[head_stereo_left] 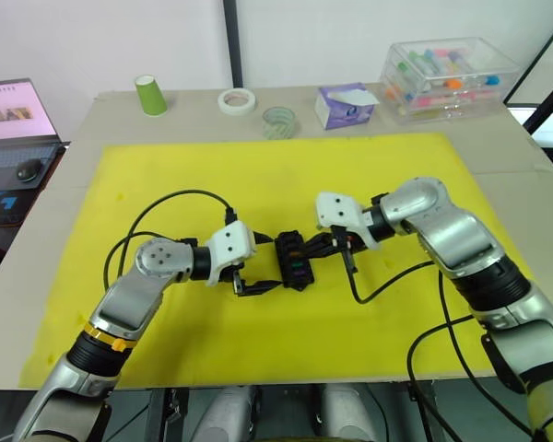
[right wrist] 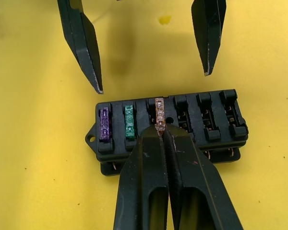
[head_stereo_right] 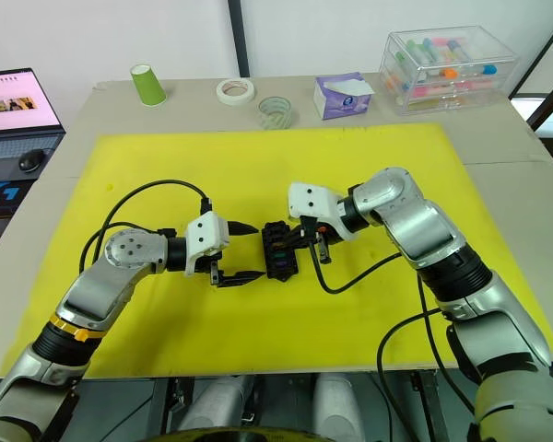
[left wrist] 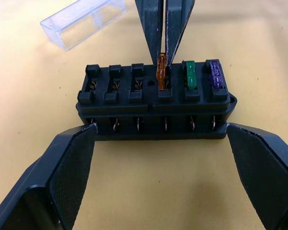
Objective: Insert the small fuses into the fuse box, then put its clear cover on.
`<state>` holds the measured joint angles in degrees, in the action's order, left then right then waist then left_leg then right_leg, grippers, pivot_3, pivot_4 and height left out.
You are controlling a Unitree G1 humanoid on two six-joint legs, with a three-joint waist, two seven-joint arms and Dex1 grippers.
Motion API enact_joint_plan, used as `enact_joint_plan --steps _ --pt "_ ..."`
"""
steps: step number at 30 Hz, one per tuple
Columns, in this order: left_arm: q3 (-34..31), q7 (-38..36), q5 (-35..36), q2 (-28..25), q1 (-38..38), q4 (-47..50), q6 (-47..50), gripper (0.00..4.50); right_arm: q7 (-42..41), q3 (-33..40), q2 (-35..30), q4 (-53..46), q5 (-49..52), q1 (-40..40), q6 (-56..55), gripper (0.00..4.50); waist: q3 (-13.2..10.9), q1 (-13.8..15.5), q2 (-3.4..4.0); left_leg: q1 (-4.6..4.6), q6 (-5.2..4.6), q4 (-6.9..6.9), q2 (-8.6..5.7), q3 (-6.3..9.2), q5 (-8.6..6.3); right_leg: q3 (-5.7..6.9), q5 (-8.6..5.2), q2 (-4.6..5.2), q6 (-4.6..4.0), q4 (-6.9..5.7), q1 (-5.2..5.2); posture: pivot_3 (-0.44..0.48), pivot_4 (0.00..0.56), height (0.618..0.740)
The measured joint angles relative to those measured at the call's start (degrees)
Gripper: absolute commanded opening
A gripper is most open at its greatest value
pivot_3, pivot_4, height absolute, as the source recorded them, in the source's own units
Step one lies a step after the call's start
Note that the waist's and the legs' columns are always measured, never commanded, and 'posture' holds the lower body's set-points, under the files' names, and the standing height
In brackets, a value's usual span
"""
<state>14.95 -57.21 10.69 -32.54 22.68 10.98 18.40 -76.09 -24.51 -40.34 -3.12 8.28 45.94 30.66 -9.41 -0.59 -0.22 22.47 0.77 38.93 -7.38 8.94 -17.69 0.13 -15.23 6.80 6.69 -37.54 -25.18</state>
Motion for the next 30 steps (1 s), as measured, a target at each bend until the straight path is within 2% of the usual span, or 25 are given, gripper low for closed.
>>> enact_joint_plan --steps 30 --pt "0.0 0.0 -0.2 0.0 -0.6 -0.2 -0.4 4.47 -1.8 -0.2 0.7 1.3 -1.3 0.8 -1.1 0.0 0.0 0.0 0.0 0.0 0.0 0.0 0.0 0.0 0.0 0.0 0.0 0.0 0.0 0.0 -0.01 0.0 0.15 0.74"
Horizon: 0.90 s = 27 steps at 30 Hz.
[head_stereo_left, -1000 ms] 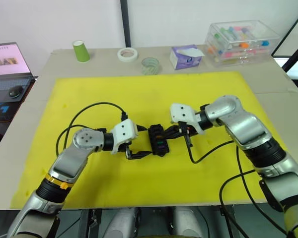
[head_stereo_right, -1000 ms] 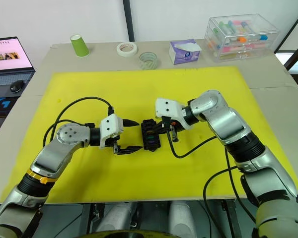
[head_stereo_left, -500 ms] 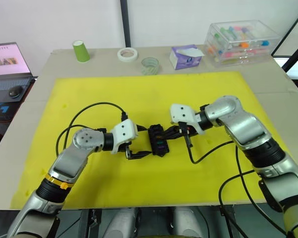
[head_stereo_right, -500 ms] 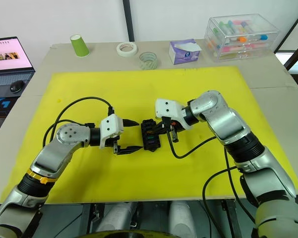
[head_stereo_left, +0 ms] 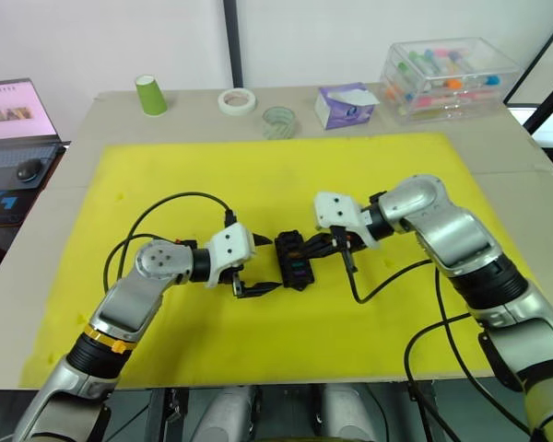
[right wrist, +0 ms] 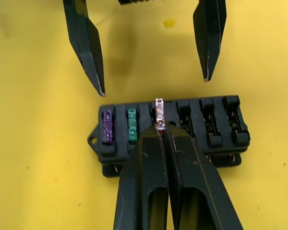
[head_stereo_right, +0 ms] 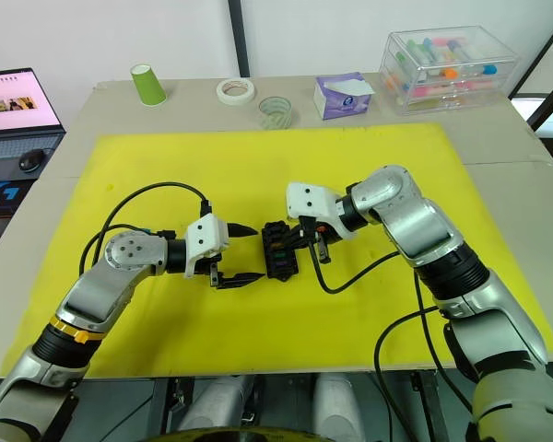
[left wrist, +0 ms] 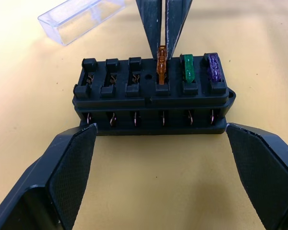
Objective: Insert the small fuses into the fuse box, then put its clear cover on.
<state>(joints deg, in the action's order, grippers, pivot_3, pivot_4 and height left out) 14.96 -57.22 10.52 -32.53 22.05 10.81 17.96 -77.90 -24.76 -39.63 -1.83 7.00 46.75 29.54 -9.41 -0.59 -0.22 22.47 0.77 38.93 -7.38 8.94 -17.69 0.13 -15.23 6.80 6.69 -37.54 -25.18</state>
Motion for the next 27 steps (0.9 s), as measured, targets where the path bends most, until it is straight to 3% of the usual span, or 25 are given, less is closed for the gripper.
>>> enact_joint_plan --steps 20,24,27 --pt "0.0 0.4 -0.5 0.5 0.0 -0.2 -1.0 4.47 -0.9 -1.1 0.1 0.3 -2.9 0.8 -3.3 0.0 0.0 0.0 0.0 -0.01 0.0 0.02 0.0 0.01 0.0 0.0 0.0 0.0 0.0 0.0 0.03 0.0 0.15 0.74" --pt "0.0 0.5 -0.6 0.5 0.0 -0.6 -1.0 4.5 -1.0 -1.3 0.3 0.2 -3.0 0.7 -1.9 1.13 0.0 0.0 0.0 0.0 0.0 0.02 0.0 0.01 0.0 0.0 0.0 0.0 0.0 0.0 0.02 0.0 0.15 0.74" --pt "0.0 0.5 -0.6 0.5 0.0 -0.7 -1.1 4.5 -0.9 -0.6 0.2 0.0 -2.9 1.0 -1.1 1.31 0.0 -0.1 -0.01 -0.01 0.0 0.02 0.0 0.02 0.0 0.0 0.0 -0.01 0.0 0.0 0.02 0.0 0.15 0.74"
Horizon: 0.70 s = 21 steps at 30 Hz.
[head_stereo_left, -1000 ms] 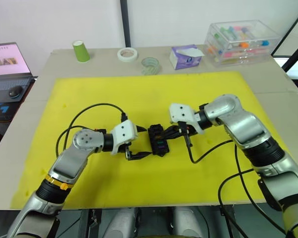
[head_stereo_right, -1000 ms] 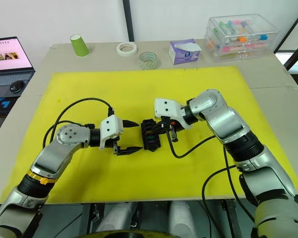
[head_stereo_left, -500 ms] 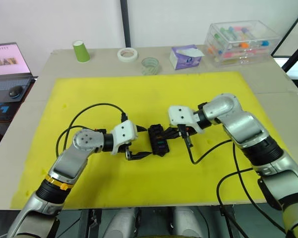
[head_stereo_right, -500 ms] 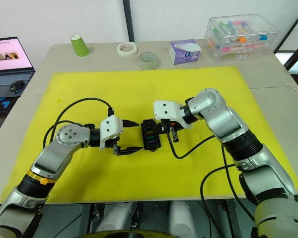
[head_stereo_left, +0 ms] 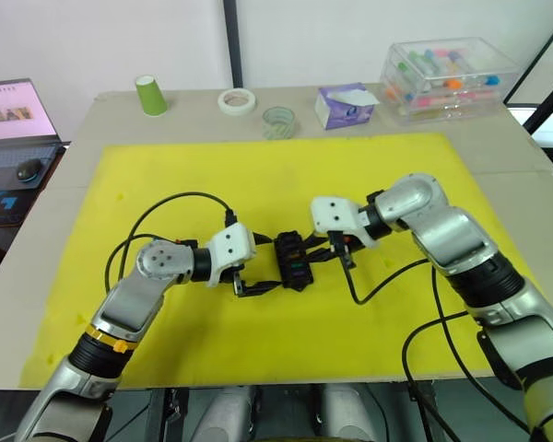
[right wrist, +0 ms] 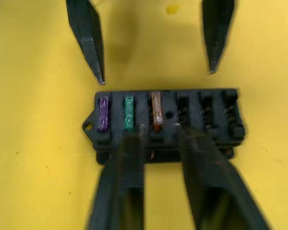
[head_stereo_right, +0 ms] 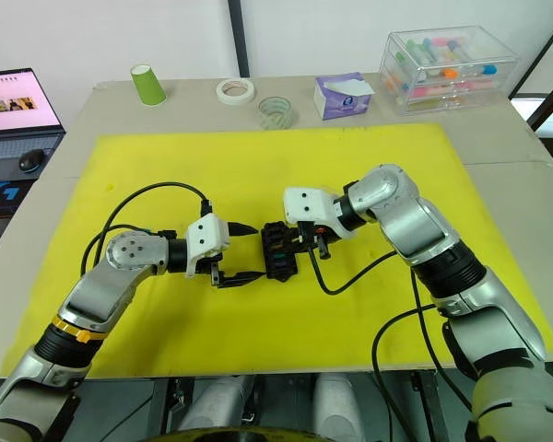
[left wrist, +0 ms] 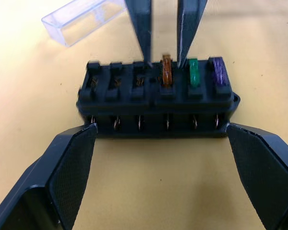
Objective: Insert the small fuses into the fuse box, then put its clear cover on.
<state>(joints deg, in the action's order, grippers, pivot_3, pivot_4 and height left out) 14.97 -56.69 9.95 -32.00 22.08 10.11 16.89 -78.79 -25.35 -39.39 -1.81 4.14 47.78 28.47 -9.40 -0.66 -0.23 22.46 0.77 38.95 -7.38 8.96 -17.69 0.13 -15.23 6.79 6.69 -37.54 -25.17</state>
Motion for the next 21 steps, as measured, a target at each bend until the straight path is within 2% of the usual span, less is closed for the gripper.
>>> enact_joint_plan --steps 13,16,18,21 --pt "0.0 0.0 0.0 0.0 0.0 -0.1 0.0 4.5 0.0 2.0 0.5 -1.2 3.7 1.6 4.2 1.31 0.0 0.0 0.0 0.01 0.0 0.0 -0.01 0.0 0.0 0.0 0.0 0.02 0.0 -0.01 -0.01 0.0 0.15 0.74" --pt "0.0 0.0 0.0 0.0 0.1 -0.6 -0.1 4.5 -0.3 2.9 0.5 -3.0 5.5 2.4 5.1 0.68 0.0 0.1 0.0 0.01 0.0 0.0 -0.01 0.0 0.0 0.0 0.0 0.02 0.0 0.0 0.0 0.0 0.15 0.74" --pt "0.0 0.0 0.0 0.0 0.1 -0.7 -0.1 4.5 -0.3 3.0 0.5 -3.1 6.1 2.4 5.4 0.01 0.0 0.1 0.0 0.01 0.0 0.0 -0.02 0.0 0.0 0.0 0.0 0.02 0.0 -0.01 0.0 0.0 0.15 0.74" --pt "0.0 0.0 0.0 0.0 0.2 -0.9 -0.2 4.5 0.1 3.0 0.5 -3.1 6.2 2.0 5.5 0.01 0.0 0.1 0.0 0.01 0.0 0.0 -0.01 0.0 0.0 0.0 0.0 0.02 0.0 -0.01 -0.01 0.0 0.15 0.74"
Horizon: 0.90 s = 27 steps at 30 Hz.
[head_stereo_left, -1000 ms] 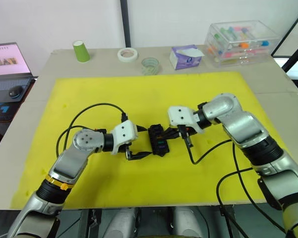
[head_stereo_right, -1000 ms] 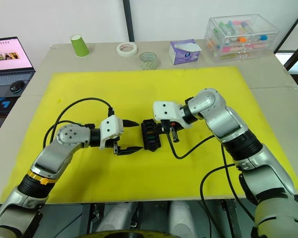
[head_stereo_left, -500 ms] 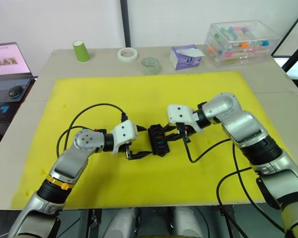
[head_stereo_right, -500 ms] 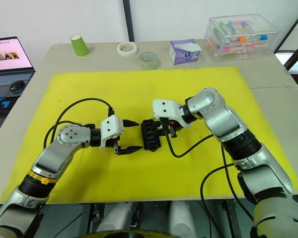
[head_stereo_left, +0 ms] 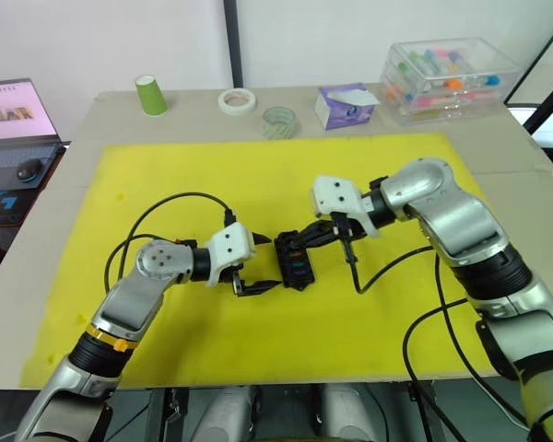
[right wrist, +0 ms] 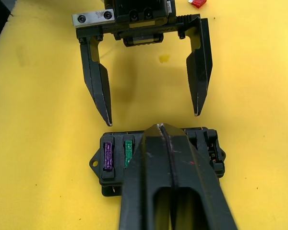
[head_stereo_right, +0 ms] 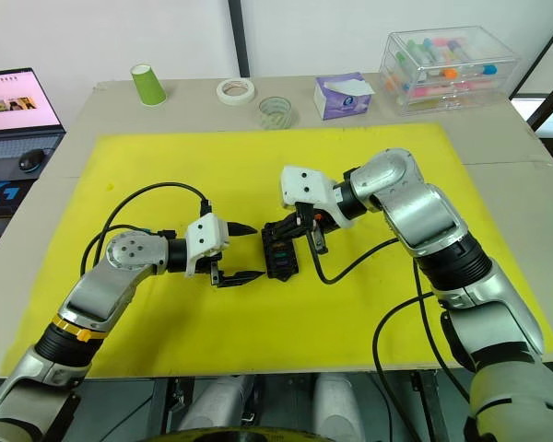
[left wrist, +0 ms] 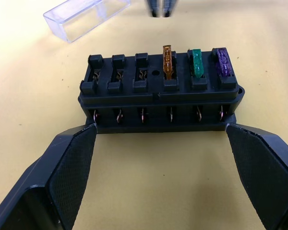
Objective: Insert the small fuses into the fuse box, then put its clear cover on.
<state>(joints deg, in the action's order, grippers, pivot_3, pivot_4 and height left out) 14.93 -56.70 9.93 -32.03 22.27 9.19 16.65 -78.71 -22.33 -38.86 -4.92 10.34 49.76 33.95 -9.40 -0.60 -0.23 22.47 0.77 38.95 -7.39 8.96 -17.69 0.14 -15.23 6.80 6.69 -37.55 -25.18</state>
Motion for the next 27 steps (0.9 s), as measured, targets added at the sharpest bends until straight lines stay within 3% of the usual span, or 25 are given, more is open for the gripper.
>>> enact_joint_plan --steps 27 --pt "0.0 0.0 -0.5 0.0 0.0 0.0 0.0 4.5 0.6 -2.7 1.3 4.1 -2.1 -2.4 -2.9 0.01 0.0 0.0 0.0 0.0 0.0 0.01 0.0 0.0 0.0 0.0 0.0 0.0 0.0 0.0 0.01 0.0 0.15 0.74"
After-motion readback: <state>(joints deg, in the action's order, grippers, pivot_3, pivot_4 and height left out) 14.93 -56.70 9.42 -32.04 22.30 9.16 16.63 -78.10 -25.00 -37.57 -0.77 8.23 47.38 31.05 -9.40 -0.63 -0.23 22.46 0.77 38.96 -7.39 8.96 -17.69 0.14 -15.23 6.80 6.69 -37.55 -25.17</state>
